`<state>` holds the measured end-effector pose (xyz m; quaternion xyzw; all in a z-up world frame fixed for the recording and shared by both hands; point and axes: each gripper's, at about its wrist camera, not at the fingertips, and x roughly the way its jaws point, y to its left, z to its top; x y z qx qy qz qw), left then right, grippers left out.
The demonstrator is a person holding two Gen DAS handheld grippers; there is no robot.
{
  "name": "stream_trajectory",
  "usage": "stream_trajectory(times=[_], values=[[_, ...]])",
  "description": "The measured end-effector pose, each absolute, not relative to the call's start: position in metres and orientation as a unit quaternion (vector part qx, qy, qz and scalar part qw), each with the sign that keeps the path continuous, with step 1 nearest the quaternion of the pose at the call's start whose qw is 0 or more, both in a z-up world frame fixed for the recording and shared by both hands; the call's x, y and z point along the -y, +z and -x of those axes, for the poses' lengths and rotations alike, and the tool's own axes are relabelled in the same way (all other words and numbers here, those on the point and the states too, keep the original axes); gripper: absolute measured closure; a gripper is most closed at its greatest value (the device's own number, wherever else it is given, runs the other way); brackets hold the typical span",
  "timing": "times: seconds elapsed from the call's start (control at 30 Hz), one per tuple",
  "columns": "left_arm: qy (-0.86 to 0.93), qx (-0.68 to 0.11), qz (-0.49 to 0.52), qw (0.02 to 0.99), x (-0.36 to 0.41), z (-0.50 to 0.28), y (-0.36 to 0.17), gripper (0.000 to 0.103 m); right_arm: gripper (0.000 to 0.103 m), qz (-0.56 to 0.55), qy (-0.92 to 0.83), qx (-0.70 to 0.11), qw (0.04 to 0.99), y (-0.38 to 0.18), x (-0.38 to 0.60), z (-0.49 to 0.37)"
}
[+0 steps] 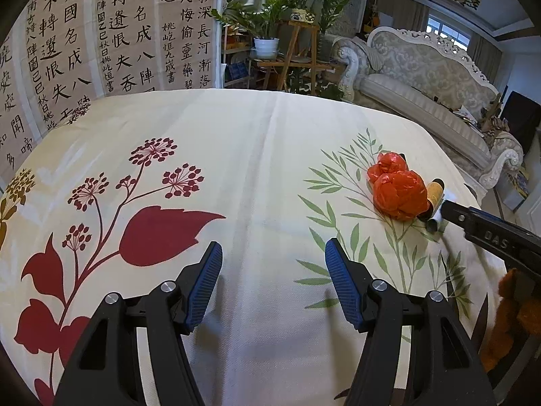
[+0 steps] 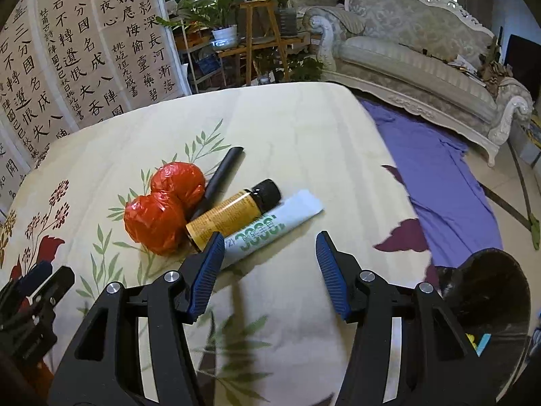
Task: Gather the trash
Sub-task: 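Move both tools toward the red bag, yellow bottle and white tube, then grasp the white-and-green tube with the right tool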
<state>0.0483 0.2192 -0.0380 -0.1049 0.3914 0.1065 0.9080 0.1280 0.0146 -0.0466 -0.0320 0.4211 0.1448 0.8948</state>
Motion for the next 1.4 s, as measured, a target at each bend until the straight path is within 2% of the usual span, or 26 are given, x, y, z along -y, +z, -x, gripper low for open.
stream_trajectory(times=[1.4], values=[[0.1, -0.392, 0.123, 0.906, -0.218, -0.047, -0.041, 0.041, 0.049, 0.043, 0.13, -0.429, 0.893, -0.055, -0.014, -0.13]])
